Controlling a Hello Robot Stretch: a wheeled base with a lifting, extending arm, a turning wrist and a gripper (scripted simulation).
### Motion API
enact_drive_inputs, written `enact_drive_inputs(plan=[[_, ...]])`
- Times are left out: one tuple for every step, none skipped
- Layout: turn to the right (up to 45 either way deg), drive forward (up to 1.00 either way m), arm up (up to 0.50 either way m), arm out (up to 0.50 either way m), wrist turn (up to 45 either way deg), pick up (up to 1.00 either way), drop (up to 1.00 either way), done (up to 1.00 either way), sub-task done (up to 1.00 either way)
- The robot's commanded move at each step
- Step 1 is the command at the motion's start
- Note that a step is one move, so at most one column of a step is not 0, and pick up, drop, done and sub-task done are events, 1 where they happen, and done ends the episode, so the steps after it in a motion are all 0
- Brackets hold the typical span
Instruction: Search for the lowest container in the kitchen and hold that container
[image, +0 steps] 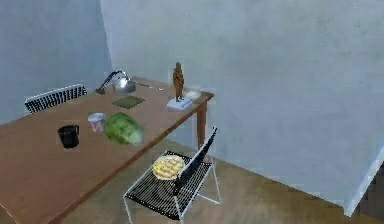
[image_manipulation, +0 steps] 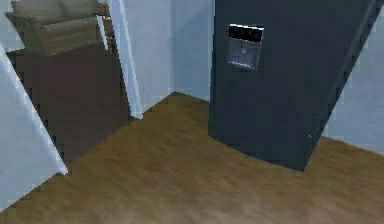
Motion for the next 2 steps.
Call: enact_drive_inputs(plan=[[-45.0,0.0,0.0,0.0,0.0,0.0,0.0,0.0,0.0],[-45.0,0.0,0.0,0.0,0.0,0.0,0.0,0.0,0.0]])
